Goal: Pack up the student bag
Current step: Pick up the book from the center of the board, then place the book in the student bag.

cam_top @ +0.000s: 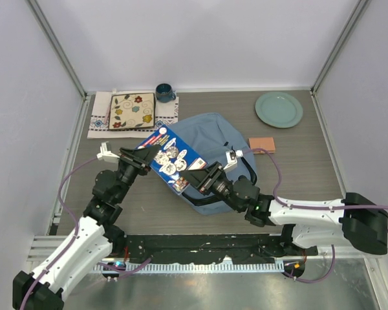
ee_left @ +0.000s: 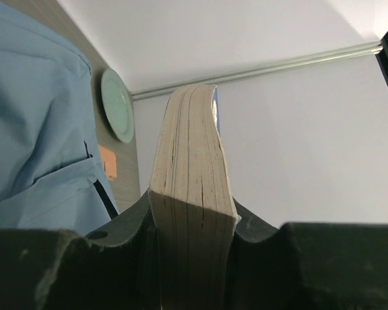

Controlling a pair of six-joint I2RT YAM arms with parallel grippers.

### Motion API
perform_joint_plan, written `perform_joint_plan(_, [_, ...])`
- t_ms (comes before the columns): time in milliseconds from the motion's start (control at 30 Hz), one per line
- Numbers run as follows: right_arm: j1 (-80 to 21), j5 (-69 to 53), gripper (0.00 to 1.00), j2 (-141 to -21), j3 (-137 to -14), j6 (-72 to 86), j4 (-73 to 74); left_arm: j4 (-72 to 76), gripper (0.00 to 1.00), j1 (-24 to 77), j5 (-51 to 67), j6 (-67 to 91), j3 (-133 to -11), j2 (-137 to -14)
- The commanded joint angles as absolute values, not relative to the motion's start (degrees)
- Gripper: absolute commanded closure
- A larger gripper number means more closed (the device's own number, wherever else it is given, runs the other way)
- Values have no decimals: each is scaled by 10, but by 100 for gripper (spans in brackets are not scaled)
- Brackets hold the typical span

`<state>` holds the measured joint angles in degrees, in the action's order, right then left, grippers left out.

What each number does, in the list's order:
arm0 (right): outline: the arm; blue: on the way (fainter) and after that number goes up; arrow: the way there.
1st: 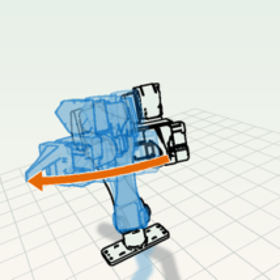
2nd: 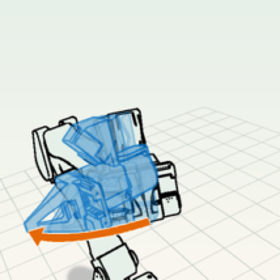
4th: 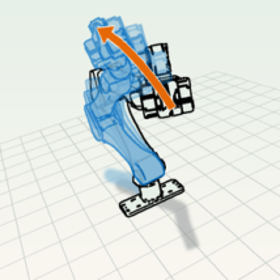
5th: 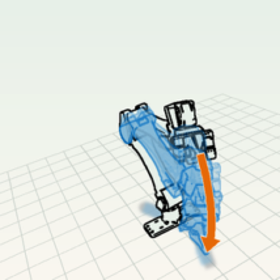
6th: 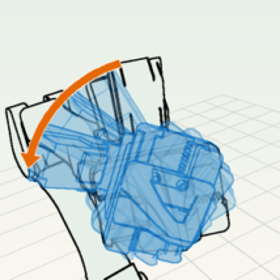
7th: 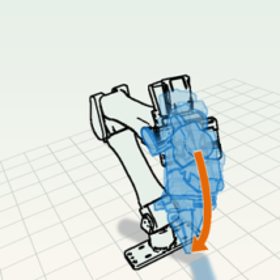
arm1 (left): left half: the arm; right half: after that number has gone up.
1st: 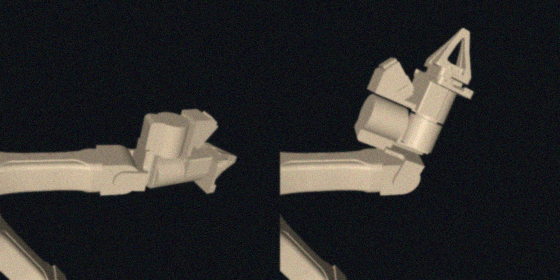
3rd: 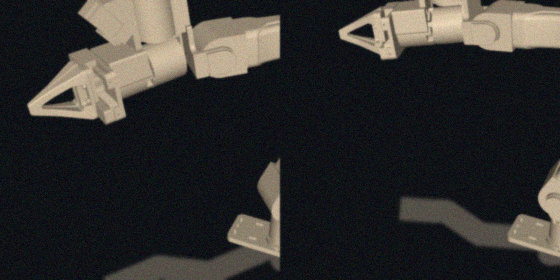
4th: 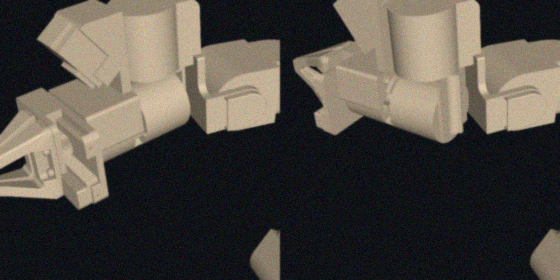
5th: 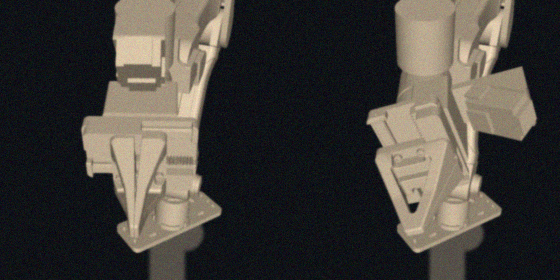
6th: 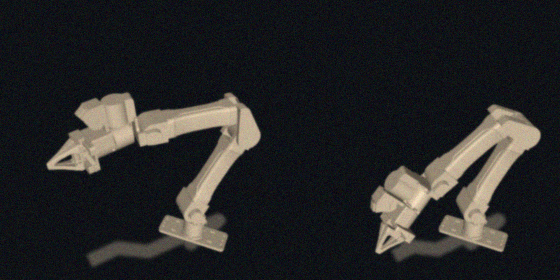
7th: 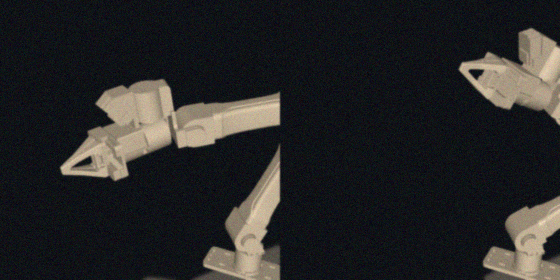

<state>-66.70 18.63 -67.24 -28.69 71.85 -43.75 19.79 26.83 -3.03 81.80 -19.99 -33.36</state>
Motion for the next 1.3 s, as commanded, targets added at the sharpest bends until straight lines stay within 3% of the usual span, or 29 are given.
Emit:
perform_joint_plan(0, [-665,262,99,-614,-278,694,-454,247,84,272,33,805,-211,-344])
perform_joint_plan(67, [-665,279,99,-580,-275,683,-416,243,60,272,75,792,-222,-360])
perform_joint_plan(100, [-665,285,99,-569,-274,668,-403,241,37,272,97,763,-227,-366])
perform_joint_plan(133, [-665,290,99,-554,-274,661,-386,216,29,272,119,740,-248,-375])
perform_joint_plan(200, [-666,315,99,-506,-275,650,-320,146,16,272,174,671,-285,-402])
perform_joint_plan(333, [-665,357,99,-412,-266,634,-209,2,2,272,234,568,-381,-450])
perform_joint_plan(467, [-665,402,99,-296,-267,625,-63,-77,0,292,275,474,-426,-490])
perform_joint_plan(633, [-665,510,99,-148,-327,618,145,-199,0,417,149,362,-502,-535])
perform_joint_plan(833, [-665,571,99,-120,-439,650,418,-306,0,584,24,244,-613,-654])
perform_joint_plan(967, [-665,582,99,-106,-478,688,505,-334,1,642,5,200,-675,-757])
perform_joint_plan(1267, [-665,571,99,-62,-480,744,571,-372,1,667,-36,132,-745,-831])
